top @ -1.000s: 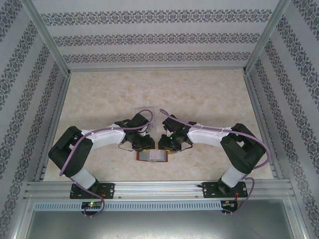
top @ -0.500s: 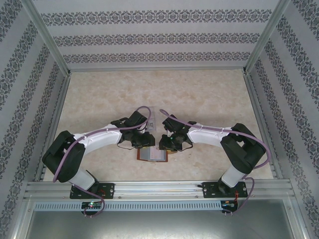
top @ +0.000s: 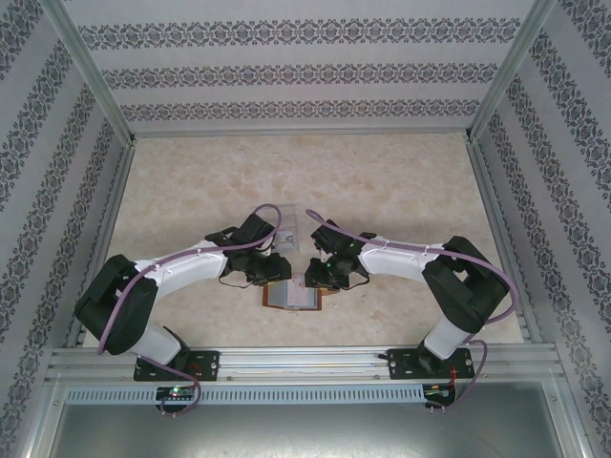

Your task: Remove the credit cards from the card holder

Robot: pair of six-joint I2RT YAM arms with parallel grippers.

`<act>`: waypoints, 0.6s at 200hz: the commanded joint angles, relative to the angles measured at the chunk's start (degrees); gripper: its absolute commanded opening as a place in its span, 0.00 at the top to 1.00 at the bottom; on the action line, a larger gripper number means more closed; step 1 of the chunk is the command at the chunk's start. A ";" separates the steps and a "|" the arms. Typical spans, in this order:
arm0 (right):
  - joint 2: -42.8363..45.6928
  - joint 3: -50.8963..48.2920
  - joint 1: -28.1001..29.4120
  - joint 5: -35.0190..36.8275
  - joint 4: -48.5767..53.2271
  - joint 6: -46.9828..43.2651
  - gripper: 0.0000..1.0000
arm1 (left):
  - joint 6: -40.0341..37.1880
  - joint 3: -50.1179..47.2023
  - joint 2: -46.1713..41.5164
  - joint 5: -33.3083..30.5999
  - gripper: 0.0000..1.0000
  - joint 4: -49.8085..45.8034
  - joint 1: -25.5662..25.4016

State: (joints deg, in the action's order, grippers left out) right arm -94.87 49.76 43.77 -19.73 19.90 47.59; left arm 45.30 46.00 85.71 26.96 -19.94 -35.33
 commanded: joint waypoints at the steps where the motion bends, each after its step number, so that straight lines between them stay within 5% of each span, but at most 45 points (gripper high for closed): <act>1: 0.21 -0.36 0.54 2.16 2.53 -1.28 0.71 | 0.67 -1.56 -0.57 2.04 0.66 3.21 0.96; 120: -0.14 -0.10 0.55 2.47 2.58 -1.10 0.71 | 1.11 -5.18 2.69 5.45 0.70 8.69 1.05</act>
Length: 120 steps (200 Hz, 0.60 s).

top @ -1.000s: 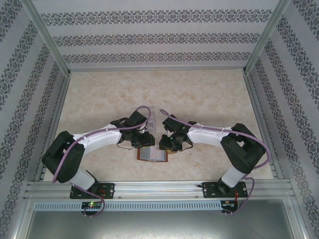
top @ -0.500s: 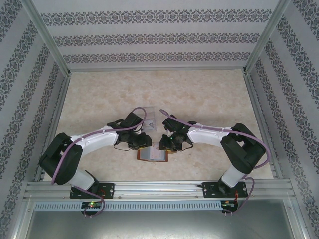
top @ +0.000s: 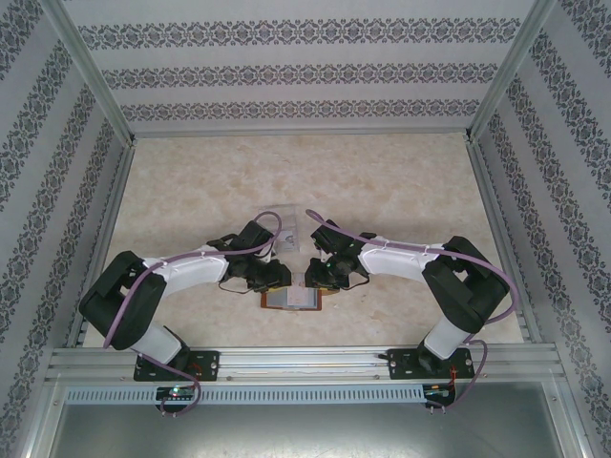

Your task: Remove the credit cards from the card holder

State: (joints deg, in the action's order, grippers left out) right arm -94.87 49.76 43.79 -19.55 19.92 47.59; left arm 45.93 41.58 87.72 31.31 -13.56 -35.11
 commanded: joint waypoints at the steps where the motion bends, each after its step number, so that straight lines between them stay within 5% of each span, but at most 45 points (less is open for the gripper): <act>1: -0.14 -0.10 0.52 2.22 2.57 -1.10 0.71 | 0.47 -0.74 0.69 1.07 0.70 2.40 0.79; 120: 0.08 -0.35 0.58 2.42 2.84 -1.10 0.71 | 2.55 -1.68 4.12 4.64 0.77 8.22 0.84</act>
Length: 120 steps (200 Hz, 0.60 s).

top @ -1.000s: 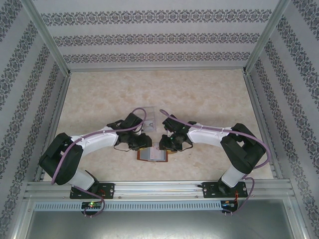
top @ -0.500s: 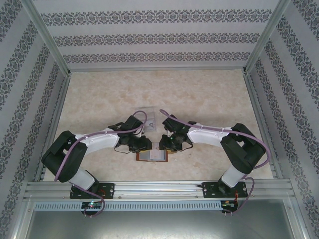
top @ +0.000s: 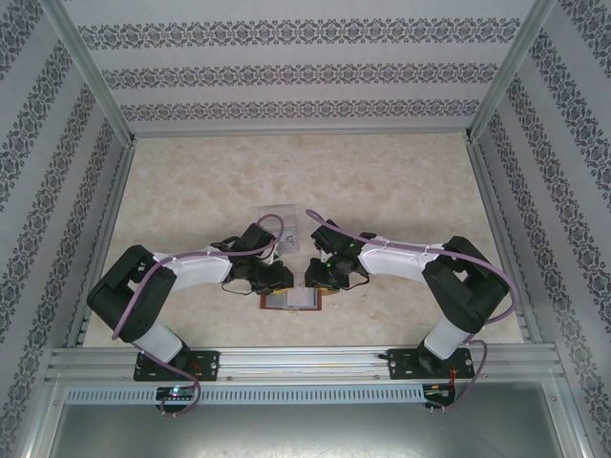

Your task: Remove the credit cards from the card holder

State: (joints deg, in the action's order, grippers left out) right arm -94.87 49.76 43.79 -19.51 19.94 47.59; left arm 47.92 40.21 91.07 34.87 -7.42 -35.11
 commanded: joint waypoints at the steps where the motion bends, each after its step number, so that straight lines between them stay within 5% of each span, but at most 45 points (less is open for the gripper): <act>1: 0.06 -0.31 0.54 2.42 2.82 -1.10 0.71 | 0.53 -0.30 0.78 1.07 0.77 2.07 0.84; 120: 0.82 -0.58 0.44 3.68 4.01 -1.72 0.71 | -4.75 2.91 -7.16 -5.76 0.92 -13.75 1.10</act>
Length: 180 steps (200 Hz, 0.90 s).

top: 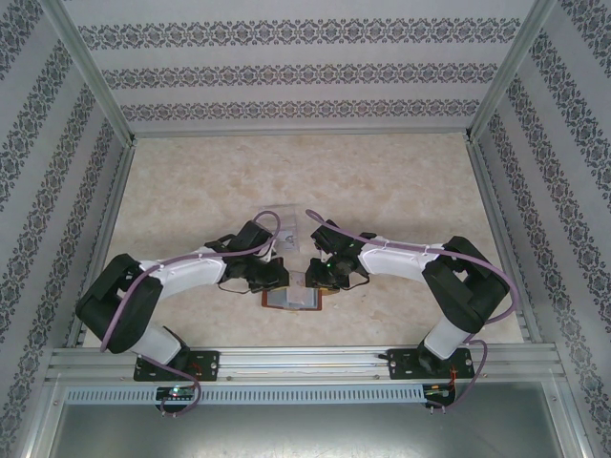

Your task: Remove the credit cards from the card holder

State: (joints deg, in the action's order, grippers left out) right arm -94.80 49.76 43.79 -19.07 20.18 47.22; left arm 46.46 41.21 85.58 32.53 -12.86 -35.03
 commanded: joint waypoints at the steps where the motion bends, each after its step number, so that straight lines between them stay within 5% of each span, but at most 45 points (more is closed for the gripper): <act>1: 0.76 -0.56 0.47 3.25 3.79 -1.34 0.71 | -3.29 1.93 -1.71 -3.48 0.92 -8.45 1.01; 180: 2.27 0.25 0.26 3.43 5.12 -1.94 0.71 | -6.04 7.71 -5.13 -7.61 0.95 -19.22 0.97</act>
State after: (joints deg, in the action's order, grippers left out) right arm -93.45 49.76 43.77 -16.84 23.99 46.11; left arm 40.88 47.62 81.60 25.80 -29.69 -34.74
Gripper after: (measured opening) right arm 0.291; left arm 0.067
